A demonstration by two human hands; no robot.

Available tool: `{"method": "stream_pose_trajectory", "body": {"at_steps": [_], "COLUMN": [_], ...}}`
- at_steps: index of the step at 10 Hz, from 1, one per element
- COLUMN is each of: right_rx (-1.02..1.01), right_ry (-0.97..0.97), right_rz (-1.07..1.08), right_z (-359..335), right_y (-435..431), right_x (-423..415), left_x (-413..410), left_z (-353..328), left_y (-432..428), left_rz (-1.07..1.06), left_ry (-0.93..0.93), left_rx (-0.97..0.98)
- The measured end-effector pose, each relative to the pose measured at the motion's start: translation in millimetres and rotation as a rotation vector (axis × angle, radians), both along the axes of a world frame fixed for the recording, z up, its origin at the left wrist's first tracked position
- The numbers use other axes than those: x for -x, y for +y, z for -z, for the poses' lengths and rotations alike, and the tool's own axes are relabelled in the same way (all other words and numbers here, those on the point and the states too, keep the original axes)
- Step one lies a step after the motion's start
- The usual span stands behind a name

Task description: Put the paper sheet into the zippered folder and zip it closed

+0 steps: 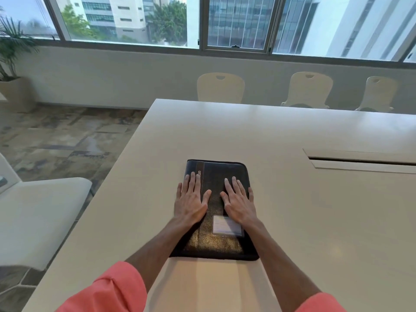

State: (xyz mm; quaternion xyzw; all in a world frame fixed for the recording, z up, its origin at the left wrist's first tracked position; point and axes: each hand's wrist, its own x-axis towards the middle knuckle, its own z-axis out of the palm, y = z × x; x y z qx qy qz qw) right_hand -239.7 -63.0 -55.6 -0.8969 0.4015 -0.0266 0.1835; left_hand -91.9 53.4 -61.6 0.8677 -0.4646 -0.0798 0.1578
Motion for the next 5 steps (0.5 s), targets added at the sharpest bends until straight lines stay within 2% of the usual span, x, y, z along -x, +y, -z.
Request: {"method": "stream_pose_trajectory", "body": {"at_steps": [3, 5], "right_rx": [0.180, 0.423], "right_ry": [-0.072, -0.254], "right_rz": [0.043, 0.078], "right_z": [-78, -159], "right_y": [-42, -84], "right_x": [-17, -40], "left_x": [-29, -57], "left_z": [-78, -161], "left_y": [-40, -78], "left_rz": [0.095, 0.096], "left_ry": [-0.273, -0.504], "left_rx": [0.067, 0.263]}}
